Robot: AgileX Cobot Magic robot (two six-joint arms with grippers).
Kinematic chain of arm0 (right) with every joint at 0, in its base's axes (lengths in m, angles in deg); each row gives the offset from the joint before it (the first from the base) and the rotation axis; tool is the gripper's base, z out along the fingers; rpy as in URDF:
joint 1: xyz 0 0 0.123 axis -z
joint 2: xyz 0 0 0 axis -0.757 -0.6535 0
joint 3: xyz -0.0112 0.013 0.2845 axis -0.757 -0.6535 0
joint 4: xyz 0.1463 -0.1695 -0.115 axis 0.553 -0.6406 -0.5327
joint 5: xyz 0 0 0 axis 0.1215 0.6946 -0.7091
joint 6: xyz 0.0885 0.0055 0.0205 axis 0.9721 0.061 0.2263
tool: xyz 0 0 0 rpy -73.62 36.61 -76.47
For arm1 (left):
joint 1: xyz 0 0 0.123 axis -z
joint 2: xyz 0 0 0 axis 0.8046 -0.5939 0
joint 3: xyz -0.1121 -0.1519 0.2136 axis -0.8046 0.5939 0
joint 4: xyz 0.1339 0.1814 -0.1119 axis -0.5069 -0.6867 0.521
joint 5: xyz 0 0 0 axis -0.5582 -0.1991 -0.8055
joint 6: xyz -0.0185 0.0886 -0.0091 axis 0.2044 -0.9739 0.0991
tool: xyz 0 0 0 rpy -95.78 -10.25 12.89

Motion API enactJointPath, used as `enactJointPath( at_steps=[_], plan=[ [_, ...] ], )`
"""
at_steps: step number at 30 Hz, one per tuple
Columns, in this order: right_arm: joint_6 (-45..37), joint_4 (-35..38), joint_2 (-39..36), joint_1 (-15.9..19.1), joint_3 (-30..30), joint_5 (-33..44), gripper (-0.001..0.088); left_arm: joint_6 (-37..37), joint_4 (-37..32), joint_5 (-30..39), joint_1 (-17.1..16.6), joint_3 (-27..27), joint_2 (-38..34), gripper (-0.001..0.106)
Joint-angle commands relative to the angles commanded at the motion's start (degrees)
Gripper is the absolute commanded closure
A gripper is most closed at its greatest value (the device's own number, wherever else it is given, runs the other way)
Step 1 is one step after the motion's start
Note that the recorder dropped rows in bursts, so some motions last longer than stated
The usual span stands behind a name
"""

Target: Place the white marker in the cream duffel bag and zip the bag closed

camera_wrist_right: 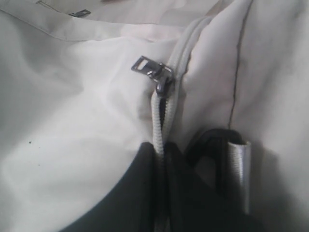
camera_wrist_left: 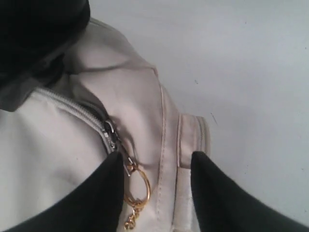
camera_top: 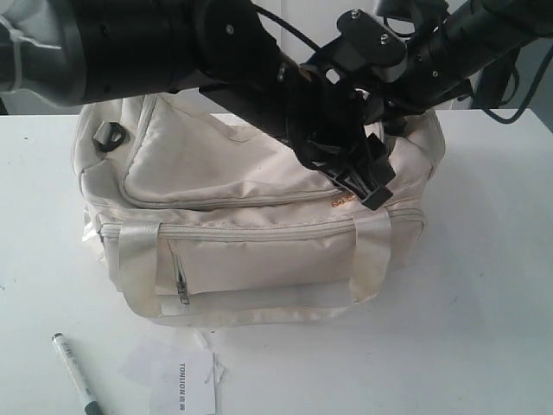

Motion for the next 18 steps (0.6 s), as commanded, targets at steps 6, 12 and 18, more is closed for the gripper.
enactJointPath(
  at_steps=[6, 12, 18],
  plan=[
    [-0.3, -0.1, 0.0, 0.0, 0.0, 0.0, 0.0868, 0.2, 0.5, -1.8, 0.4, 0.0, -3.3, 0.057],
    [-0.8, -0.3, 0.0, 0.0, 0.0, 0.3, 0.0868, -0.1, -2.0, -6.6, 0.4, 0.0, -4.3, 0.079],
    [-1.6, -0.3, 0.0, 0.0, 0.0, 0.3, 0.0868, 0.3, -6.8, -3.3, 0.4, 0.0, -3.8, 0.105]
  ],
)
